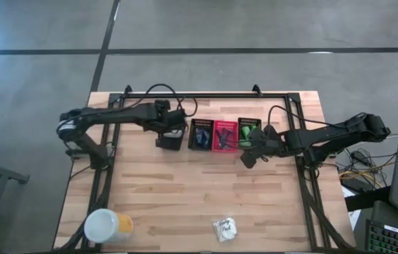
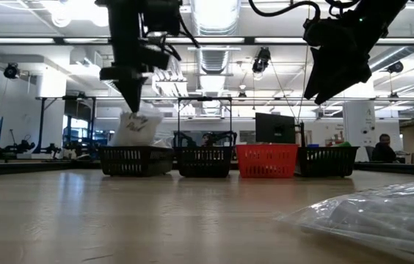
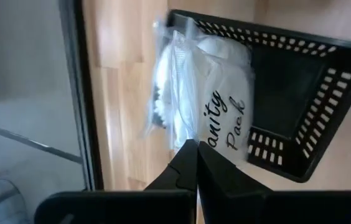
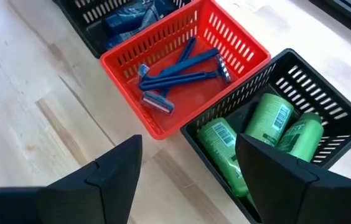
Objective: Pick & Place Travel size toiletries
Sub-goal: Put the cotton pack into the left black bin
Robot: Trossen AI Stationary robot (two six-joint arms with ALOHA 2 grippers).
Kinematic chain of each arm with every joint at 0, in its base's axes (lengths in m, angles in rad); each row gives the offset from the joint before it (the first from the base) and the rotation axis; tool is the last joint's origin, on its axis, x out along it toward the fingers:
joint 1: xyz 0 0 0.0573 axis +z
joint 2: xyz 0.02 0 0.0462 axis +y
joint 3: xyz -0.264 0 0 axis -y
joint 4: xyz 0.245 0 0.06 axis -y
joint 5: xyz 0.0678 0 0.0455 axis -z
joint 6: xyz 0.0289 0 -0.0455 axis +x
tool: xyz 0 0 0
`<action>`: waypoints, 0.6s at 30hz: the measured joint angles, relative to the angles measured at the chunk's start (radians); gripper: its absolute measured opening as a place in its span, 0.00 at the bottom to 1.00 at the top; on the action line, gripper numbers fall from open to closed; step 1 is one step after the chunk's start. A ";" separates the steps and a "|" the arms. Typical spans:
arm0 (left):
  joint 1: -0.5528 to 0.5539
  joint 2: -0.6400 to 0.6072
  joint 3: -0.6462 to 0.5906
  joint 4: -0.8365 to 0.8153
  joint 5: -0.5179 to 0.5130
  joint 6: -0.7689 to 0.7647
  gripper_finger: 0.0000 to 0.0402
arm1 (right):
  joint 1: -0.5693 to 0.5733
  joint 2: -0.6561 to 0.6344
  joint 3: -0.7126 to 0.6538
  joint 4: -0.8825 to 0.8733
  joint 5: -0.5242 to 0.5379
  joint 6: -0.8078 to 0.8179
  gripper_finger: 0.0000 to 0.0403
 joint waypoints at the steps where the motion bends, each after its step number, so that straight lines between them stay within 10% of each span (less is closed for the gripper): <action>1: 0.004 0.016 0.000 0.001 0.000 0.012 0.00 | 0.000 0.000 0.000 0.000 0.000 0.005 0.64; 18: 0.051 0.060 -0.026 0.090 0.113 0.101 0.00 | 0.001 0.000 0.000 -0.001 0.019 0.056 0.56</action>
